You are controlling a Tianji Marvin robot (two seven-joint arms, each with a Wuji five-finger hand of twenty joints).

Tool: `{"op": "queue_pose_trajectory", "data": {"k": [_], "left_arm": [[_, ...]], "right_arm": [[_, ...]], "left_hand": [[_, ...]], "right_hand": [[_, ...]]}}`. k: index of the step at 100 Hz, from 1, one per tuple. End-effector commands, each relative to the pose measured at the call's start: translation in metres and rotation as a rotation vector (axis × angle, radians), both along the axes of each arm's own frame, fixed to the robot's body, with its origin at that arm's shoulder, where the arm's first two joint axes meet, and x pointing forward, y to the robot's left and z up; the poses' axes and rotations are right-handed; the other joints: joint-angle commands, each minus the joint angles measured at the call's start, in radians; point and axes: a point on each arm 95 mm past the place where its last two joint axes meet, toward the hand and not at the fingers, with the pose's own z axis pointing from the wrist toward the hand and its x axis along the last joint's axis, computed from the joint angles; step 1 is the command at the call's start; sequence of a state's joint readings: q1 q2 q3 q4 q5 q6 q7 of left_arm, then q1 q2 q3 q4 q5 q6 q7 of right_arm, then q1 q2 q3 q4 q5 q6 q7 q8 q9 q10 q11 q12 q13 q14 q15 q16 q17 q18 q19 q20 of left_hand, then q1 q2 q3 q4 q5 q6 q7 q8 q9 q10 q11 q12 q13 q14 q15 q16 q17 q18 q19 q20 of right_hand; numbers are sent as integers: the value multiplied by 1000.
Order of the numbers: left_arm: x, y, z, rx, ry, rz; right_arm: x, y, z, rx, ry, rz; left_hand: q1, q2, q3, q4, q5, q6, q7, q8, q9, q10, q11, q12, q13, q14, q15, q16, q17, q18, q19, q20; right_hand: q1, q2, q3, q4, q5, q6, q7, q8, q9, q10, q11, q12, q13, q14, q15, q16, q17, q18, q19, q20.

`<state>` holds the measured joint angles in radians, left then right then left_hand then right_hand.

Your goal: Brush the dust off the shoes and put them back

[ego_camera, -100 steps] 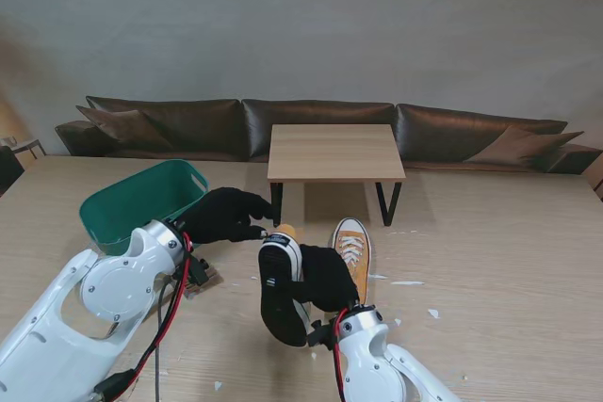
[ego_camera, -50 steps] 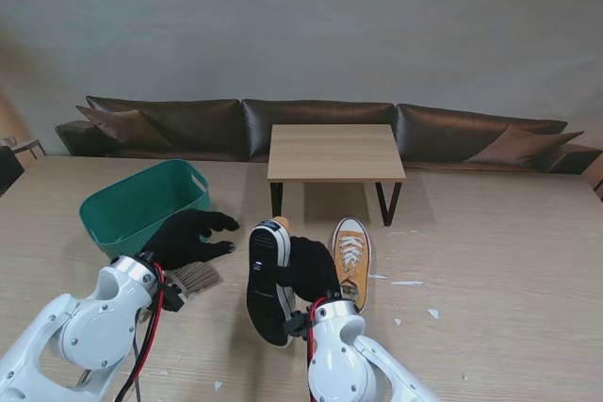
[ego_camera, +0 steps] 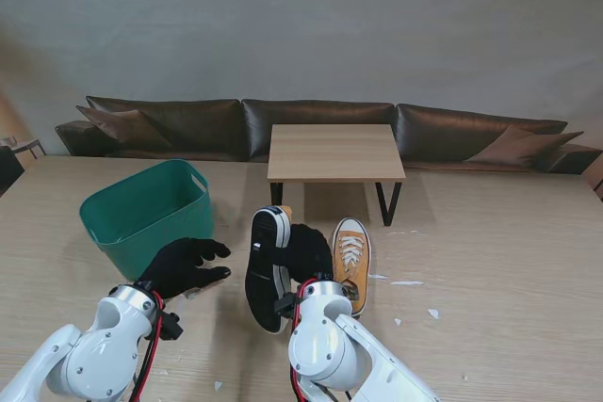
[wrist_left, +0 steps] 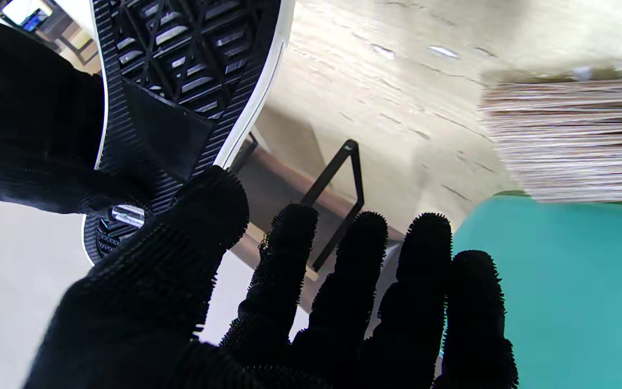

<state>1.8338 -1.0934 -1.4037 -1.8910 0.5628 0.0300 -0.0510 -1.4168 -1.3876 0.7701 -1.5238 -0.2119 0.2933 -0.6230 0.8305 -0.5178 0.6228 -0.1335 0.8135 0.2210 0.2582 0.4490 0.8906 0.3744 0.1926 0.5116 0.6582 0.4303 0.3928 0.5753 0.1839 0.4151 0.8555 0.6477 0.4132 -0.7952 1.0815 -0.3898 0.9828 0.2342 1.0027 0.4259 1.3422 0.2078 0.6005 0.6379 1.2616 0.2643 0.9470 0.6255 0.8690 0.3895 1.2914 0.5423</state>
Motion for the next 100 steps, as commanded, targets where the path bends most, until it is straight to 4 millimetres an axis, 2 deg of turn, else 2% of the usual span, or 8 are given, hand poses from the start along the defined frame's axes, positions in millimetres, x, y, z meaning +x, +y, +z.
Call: {"op": "queue_pose_trajectory", "data": {"k": [1, 29, 36, 46, 55, 69, 78, 100], "left_arm": [[-5, 0, -2, 1, 16, 4], [-11, 5, -6, -1, 27, 34], [-12, 5, -8, -2, 37, 38], [-12, 6, -10, 1, 45, 43], [-12, 7, -12, -4, 50, 48], [-11, 7, -16, -6, 66, 55], [-10, 7, -18, -10, 79, 58], [-5, 4, -22, -23, 107, 56]], "right_arm": [[0, 8, 1, 4, 14, 23], [0, 23, -21, -78, 64, 38], [-1, 27, -25, -84, 90, 24], [0, 32, -31, -117, 120, 18], [4, 35, -35, -165, 138, 12], [10, 36, -39, -231, 176, 1], [14, 37, -40, -263, 200, 0], [21, 42, -45, -319, 234, 2]], "left_hand": [[-14, 40, -17, 43, -16, 9, -12, 1, -26, 13, -8, 12, -24, 28, 0, 6, -23, 16, -18, 15], [-8, 58, -34, 45, -12, 16, -13, 2, -23, 20, -9, 15, -25, 34, 2, 9, -29, 18, -29, 28], [-5, 61, -38, 46, -7, 22, -12, 3, -19, 23, -8, 16, -25, 35, 2, 10, -30, 19, -32, 31], [-3, 68, -45, 47, -9, 24, -13, 2, -20, 25, -7, 19, -27, 37, 2, 11, -30, 18, -33, 36], [-1, 71, -50, 48, -7, 26, -14, 3, -19, 27, -5, 22, -27, 38, 5, 13, -31, 19, -34, 40], [2, 79, -60, 49, -3, 30, -13, 3, -15, 31, -2, 29, -26, 41, 9, 16, -31, 19, -34, 48], [5, 83, -64, 50, 2, 36, -11, 5, -13, 33, -1, 33, -27, 43, 11, 18, -33, 19, -35, 52], [8, 95, -76, 52, 12, 46, -5, 10, -7, 37, 3, 45, -26, 50, 20, 24, -35, 18, -34, 61]], "right_hand": [[182, 113, 127, 86, -6, -44, 40, 18, 63, -14, 2, 21, 41, -68, 93, 30, -25, -39, 4, 50], [147, 160, 116, 87, -29, -48, -8, -10, 19, -10, -1, 24, 38, -57, 70, 19, -75, -50, 22, 86], [144, 170, 116, 88, -38, -36, -23, -14, 0, 6, 2, 26, 35, -41, 56, 13, -93, -41, 22, 90], [120, 191, 107, 94, -76, -27, -74, -21, -51, 16, 9, 29, 34, -33, 10, -5, -130, -43, 14, 91], [88, 207, 109, 107, -130, -27, -138, 6, -131, 10, 25, 29, 31, -31, -62, -27, -184, -51, 0, 87], [27, 249, 106, 166, -176, -10, -225, 55, -225, 13, 74, 21, 3, -12, -129, -20, -256, -49, 0, 93], [-13, 279, 99, 251, -202, -1, -274, 101, -271, 16, 93, 10, -28, -3, -136, -7, -294, -53, 0, 98], [-67, 298, 67, 261, -281, 20, -321, 103, -336, 25, 99, 2, -80, 6, -125, -1, -339, -60, -4, 101]]}}
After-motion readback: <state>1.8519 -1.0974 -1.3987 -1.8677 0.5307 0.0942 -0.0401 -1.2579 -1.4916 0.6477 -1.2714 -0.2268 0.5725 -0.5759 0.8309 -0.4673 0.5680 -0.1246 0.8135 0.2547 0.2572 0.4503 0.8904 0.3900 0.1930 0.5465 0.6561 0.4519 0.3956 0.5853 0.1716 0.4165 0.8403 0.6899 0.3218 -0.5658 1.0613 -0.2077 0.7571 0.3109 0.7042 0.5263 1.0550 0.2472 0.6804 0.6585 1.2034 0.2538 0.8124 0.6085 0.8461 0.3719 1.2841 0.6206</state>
